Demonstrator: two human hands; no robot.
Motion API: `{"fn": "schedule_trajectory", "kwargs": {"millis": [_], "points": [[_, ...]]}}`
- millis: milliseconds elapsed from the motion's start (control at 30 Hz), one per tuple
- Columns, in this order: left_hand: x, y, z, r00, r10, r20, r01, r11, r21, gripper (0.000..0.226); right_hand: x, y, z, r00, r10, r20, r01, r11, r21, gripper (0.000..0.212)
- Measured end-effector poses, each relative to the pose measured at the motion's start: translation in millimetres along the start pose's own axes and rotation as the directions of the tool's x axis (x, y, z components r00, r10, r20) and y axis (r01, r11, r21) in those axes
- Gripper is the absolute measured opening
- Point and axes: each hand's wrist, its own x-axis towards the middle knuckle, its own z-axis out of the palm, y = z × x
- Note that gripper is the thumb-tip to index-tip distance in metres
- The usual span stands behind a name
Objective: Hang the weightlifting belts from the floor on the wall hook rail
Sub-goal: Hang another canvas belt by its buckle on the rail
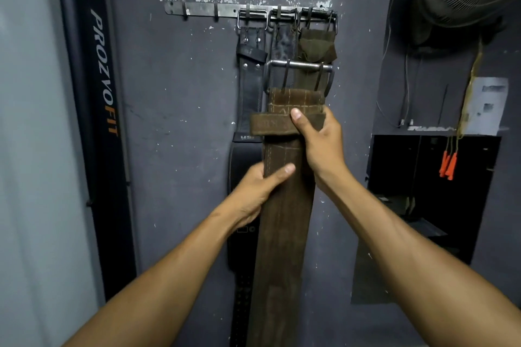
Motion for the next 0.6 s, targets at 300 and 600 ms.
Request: {"fn": "schedule_trajectory", "kwargs": {"millis": [300, 600], "points": [[-3.9, -12.9, 7.8, 0.982, 0.058, -0.177, -0.042, 0.995, 0.092, 0.02, 19.6, -15.3, 8.8, 0.998, 0.007, 0.07, -0.004, 0.999, -0.044, 0.036], [-53.5, -101.8, 14.1, 0.975, -0.211, -0.07, 0.209, 0.977, -0.033, 0.033, 47.4, -30.5, 2.7, 0.996, 0.004, 0.087, -0.003, 1.0, -0.014, 0.029]]}}
